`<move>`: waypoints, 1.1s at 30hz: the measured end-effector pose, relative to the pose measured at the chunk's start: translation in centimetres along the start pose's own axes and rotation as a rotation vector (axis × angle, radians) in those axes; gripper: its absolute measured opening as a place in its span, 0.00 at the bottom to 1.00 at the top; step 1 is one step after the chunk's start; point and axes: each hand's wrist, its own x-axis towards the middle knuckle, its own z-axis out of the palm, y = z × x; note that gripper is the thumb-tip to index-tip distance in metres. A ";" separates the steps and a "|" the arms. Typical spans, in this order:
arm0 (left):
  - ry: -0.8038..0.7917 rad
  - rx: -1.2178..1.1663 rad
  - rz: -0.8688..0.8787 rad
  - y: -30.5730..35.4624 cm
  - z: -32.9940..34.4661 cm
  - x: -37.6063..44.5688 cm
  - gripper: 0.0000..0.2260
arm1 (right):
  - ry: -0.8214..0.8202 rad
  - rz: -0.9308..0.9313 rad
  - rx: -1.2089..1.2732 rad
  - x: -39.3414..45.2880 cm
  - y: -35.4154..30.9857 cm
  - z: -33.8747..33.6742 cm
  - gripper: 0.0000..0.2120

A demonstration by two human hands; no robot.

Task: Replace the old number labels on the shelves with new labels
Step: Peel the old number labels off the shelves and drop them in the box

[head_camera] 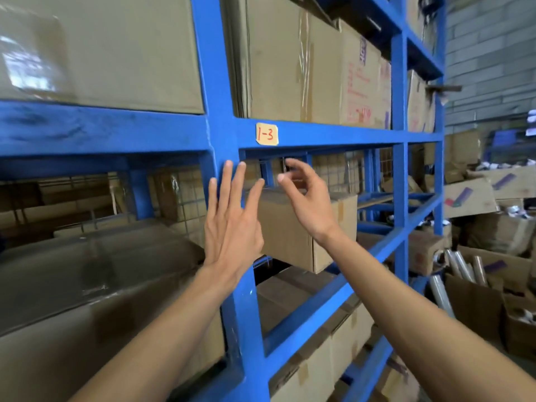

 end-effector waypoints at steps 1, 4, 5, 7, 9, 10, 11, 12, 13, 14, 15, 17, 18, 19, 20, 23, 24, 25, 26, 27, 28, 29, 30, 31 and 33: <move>-0.028 0.045 -0.006 -0.3 0.3 0.5 0.29 | 0.011 -0.011 -0.011 1.3 -0.4 0.3 0.18; -0.074 0.185 -0.009 -0.7 1.5 0.7 0.30 | 0.060 -0.005 -0.048 4.4 -0.8 1.3 0.22; -0.070 0.215 -0.008 -0.7 1.8 0.7 0.30 | 0.073 0.004 -0.060 5.2 -0.8 1.6 0.23; -0.057 0.262 0.008 -0.8 2.5 0.6 0.32 | 0.083 0.018 -0.080 6.5 -0.7 2.4 0.25; -0.053 0.290 0.032 -1.1 2.9 0.6 0.35 | 0.091 0.035 -0.106 7.5 -0.7 2.9 0.26; -0.055 0.296 0.042 -1.1 2.9 0.7 0.36 | 0.099 0.039 -0.117 7.8 -0.6 3.1 0.27; -0.059 0.298 0.046 -1.2 3.0 0.6 0.37 | 0.112 0.039 -0.127 8.0 -0.6 3.2 0.27; -0.059 0.298 0.046 -1.2 3.0 0.7 0.37 | 0.128 0.032 -0.133 8.2 -0.5 3.4 0.26; -0.058 0.299 0.046 -1.2 3.0 0.6 0.38 | 0.145 0.028 -0.136 8.3 -0.4 3.5 0.25; -0.054 0.296 0.047 -1.1 3.0 0.6 0.39 | 0.163 0.023 -0.134 8.4 -0.3 3.6 0.23; -0.051 0.293 0.047 -1.1 2.9 0.6 0.39 | 0.182 0.022 -0.127 8.4 -0.2 3.6 0.20; -0.043 0.285 0.045 -1.1 2.9 0.6 0.39 | 0.216 0.031 -0.098 8.5 0.0 3.5 0.14; -0.043 0.282 0.044 -1.1 2.9 0.6 0.39 | 0.230 0.035 -0.087 8.6 0.0 3.5 0.11; -0.045 0.279 0.045 -1.1 2.8 0.6 0.39 | 0.247 0.034 -0.083 8.7 -0.1 3.3 0.08; -0.047 0.278 0.045 -1.1 2.8 0.6 0.39 | 0.269 0.030 -0.082 8.9 -0.2 3.2 0.06; -0.047 0.275 0.041 -1.2 2.9 0.6 0.38 | 0.330 0.011 -0.062 9.1 -0.3 2.9 0.03; -0.044 0.277 0.040 -1.2 2.9 0.6 0.38 | 0.337 0.005 -0.058 9.0 -0.3 2.8 0.04; -0.044 0.278 0.041 -1.2 2.9 0.6 0.38 | 0.340 -0.001 -0.051 8.9 -0.3 2.7 0.04; -0.045 0.281 0.042 -1.2 2.9 0.6 0.38 | 0.343 -0.009 -0.039 8.7 -0.2 2.6 0.04; -0.045 0.286 0.043 -1.2 2.9 0.6 0.37 | 0.348 -0.018 -0.025 8.4 -0.2 2.4 0.03; -0.044 0.291 0.045 -1.2 2.9 0.6 0.37 | 0.353 -0.025 -0.008 8.1 -0.1 2.3 0.03; -0.044 0.291 0.046 -1.2 2.9 0.5 0.37 | 0.354 -0.029 0.011 7.8 0.0 2.1 0.03; -0.044 0.289 0.047 -1.2 3.0 0.5 0.37 | 0.348 -0.035 0.028 7.5 0.1 1.9 0.02; -0.045 0.289 0.045 -1.2 3.0 0.5 0.37 | 0.335 -0.040 0.041 7.1 0.1 1.7 0.01; -0.036 0.296 0.046 -1.2 3.0 0.4 0.37 | 0.322 -0.037 0.051 6.3 0.3 1.3 0.01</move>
